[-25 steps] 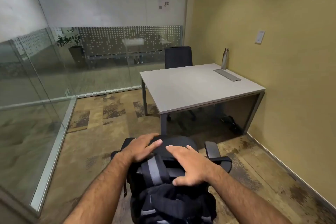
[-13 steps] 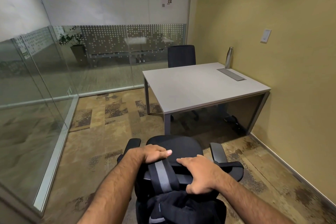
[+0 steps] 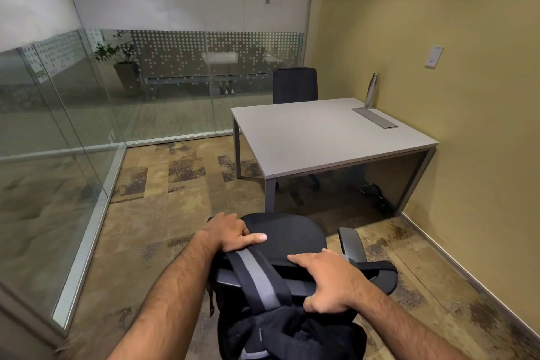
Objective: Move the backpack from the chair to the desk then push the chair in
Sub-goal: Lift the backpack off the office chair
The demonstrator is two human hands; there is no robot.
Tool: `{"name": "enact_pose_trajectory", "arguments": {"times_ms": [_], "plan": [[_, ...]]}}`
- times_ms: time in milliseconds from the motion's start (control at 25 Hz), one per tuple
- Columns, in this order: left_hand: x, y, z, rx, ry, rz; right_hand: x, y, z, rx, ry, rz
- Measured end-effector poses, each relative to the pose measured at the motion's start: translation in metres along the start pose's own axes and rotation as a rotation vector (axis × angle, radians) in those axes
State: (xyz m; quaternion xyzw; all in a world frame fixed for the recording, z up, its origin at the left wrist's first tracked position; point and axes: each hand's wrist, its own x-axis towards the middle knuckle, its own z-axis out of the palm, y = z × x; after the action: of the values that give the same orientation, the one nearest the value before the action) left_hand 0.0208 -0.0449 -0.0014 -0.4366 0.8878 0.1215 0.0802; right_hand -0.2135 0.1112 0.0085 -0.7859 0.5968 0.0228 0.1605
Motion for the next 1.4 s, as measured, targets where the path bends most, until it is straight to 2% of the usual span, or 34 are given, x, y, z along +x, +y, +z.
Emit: {"name": "enact_pose_trajectory", "arguments": {"times_ms": [80, 240, 520, 1040, 1080, 1160, 1200, 1240, 1280, 1320, 1360, 1400], "plan": [[-0.005, -0.013, -0.002, 0.062, 0.068, 0.011, -0.001, -0.001, -0.001, 0.01, -0.001, 0.006], [-0.021, -0.032, -0.003, 0.044, 0.128, 0.005, -0.004, -0.003, 0.0, 0.013, 0.0, 0.013], [-0.039, -0.028, -0.003, 0.086, 0.228, -0.044, -0.01, -0.002, 0.0, 0.017, -0.013, 0.041], [-0.084, -0.033, -0.002, 0.099, 0.254, -0.044, -0.01, -0.003, -0.002, 0.014, -0.037, 0.061], [-0.089, -0.032, 0.001, 0.093, 0.264, -0.039, -0.012, -0.002, -0.004, 0.071, -0.042, 0.048], [-0.097, -0.032, 0.006, 0.092, 0.299, -0.017, -0.014, 0.0, -0.012, 0.418, 0.016, 0.055], [-0.101, -0.032, 0.008, 0.095, 0.309, 0.001, -0.013, 0.003, -0.013, 0.59, 0.131, 0.117], [-0.103, -0.032, 0.009, 0.092, 0.31, 0.022, -0.012, 0.008, -0.014, 0.662, 0.261, 0.25], [-0.105, -0.03, 0.012, 0.082, 0.309, 0.041, -0.011, 0.014, -0.015, 0.56, 0.345, 0.452], [-0.107, -0.029, 0.013, 0.073, 0.306, 0.056, -0.013, 0.022, -0.014, 0.372, 0.306, 0.665], [-0.109, -0.027, 0.014, 0.07, 0.305, 0.07, -0.015, 0.027, -0.013, 0.242, 0.185, 0.822], [-0.111, -0.024, 0.015, 0.065, 0.304, 0.082, -0.018, 0.03, -0.011, 0.211, 0.085, 0.912]]}}
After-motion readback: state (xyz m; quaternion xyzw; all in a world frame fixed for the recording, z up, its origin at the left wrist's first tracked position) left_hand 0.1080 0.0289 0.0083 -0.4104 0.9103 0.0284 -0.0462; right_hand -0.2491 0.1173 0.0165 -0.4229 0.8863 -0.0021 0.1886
